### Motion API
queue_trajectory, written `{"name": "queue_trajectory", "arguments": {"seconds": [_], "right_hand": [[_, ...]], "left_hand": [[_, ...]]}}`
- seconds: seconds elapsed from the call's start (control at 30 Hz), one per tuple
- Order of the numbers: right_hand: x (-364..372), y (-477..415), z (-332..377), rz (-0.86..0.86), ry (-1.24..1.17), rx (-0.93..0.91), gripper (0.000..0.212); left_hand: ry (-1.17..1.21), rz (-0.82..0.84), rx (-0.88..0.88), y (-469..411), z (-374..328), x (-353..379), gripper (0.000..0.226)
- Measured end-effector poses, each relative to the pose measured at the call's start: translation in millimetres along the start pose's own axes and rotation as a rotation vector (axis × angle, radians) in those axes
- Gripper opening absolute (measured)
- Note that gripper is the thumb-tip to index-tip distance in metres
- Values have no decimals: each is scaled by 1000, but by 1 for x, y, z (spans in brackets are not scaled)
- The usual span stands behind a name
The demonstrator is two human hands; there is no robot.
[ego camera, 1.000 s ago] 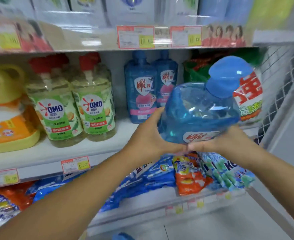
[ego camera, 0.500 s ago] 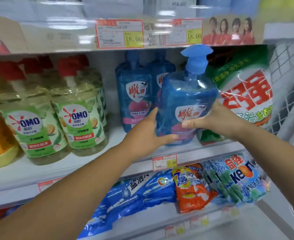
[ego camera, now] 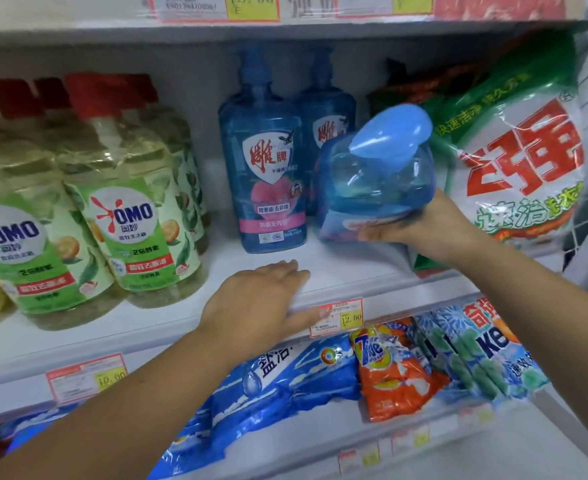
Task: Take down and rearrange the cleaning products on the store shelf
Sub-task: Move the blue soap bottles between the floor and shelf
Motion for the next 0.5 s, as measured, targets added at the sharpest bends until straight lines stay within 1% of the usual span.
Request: {"name": "queue_trajectory", "arguments": {"seconds": [0.13,0.2,0.3,0.37,0.43,0.5], "right_hand": [[-5,-27,-13,4,42,5,111],[-11,-42,-15,47,54,42,109],[-16,-59,-20,104,64,155,108],[-17,-68,-21,119,72,213,101],[-16,-74,-19,123,51,233,95],[-13,-76,-17,116,12,237,99]], "left_hand": [[19,-23,5,1,0,1,75],[17,-44,6,1,1,1,74],[13,-56,10,-1,1,2,74],[22,-61,12,-1,1,3,75],[22,-68,12,-1,2,4,75],[20,-71,11,-2,2,4,76]]}}
Point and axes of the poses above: each hand's wrist, its own y-axis away from the middle knuckle, its own x-axis out of the palm, z = x × y, the point moved 4 cm from there along -y, towards the middle knuckle, and after that the axes turned 7 degrees about -x, right-handed, at the moved point
